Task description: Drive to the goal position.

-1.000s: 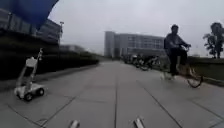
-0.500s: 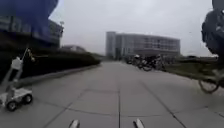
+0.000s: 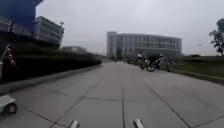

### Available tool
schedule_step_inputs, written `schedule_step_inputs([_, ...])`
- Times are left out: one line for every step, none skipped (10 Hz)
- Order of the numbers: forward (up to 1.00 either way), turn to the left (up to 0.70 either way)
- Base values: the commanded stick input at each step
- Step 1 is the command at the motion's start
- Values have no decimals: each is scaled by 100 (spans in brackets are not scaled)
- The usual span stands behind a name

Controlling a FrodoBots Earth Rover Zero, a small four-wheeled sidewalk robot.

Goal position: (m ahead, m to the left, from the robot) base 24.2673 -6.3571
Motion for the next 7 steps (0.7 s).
schedule_step_inputs([72,0])
schedule_step_inputs([82,0])
schedule_step_inputs([85,0])
schedule_step_inputs([85,0])
schedule_step_inputs([85,0])
schedule_step_inputs([85,0])
schedule_step_inputs([85,0])
